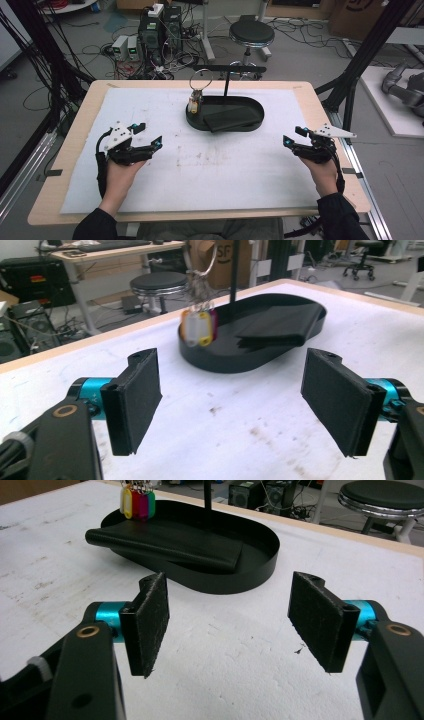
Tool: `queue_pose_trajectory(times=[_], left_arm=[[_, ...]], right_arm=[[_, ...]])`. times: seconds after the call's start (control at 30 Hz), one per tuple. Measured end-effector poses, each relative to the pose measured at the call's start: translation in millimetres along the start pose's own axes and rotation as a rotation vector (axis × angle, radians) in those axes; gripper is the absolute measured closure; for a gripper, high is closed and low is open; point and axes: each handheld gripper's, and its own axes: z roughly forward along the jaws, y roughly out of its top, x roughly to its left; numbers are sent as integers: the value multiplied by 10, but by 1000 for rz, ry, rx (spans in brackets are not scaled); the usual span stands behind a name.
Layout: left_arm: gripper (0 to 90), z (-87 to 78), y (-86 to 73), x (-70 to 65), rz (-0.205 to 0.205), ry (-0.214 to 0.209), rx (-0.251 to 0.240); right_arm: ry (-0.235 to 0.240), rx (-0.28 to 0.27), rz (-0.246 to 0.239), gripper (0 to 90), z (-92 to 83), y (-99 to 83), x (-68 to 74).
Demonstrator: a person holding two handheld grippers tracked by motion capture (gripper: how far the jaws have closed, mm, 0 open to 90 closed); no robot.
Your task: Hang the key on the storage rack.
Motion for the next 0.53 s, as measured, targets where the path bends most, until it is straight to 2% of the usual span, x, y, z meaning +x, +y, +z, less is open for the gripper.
queue_pose_trajectory(times=[0.2,0.3,0.37,0.53], left_arm=[[237,-3,-73,21,36,16,18],[237,38,-99,-12,75,15,52],[238,66,-108,-26,80,4,67],[237,77,-97,-51,84,-10,60]], right_arm=[[-7,5,21,300,-5,-25,-13],[-7,21,22,285,1,-38,-6],[-9,27,17,274,16,-43,1],[-6,39,12,268,46,-49,0]])
